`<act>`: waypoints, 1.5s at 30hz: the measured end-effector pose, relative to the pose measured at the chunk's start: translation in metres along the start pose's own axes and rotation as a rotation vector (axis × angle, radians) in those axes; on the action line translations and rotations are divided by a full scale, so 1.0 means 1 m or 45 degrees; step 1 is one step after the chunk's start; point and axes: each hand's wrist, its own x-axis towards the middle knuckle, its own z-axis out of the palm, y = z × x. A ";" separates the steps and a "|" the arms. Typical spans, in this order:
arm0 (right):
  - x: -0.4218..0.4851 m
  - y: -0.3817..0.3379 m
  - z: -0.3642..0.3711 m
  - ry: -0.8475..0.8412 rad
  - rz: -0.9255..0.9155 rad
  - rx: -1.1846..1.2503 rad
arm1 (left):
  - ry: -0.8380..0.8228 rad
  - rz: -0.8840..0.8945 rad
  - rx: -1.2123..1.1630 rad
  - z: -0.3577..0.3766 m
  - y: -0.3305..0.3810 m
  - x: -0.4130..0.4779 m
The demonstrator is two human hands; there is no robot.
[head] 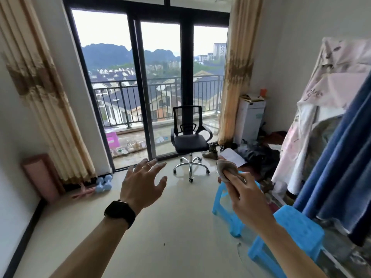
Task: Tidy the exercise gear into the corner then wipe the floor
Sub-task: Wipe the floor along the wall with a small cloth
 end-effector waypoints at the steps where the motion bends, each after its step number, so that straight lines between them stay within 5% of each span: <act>1: 0.016 0.012 0.010 0.006 0.021 -0.013 | -0.017 0.018 -0.004 0.013 -0.001 0.023; 14: 0.223 0.127 0.121 0.127 0.255 -0.185 | -0.153 0.272 -0.108 0.162 -0.031 0.333; 28: 0.322 0.356 0.206 0.061 0.651 -0.291 | -0.482 0.535 -0.246 0.396 0.102 0.545; 39: 0.352 0.503 0.294 -0.323 1.081 -0.171 | -1.000 0.488 -0.229 0.575 0.171 0.620; 45: 0.359 0.572 0.368 -0.546 1.361 -0.163 | -1.263 0.686 -0.148 0.682 0.201 0.671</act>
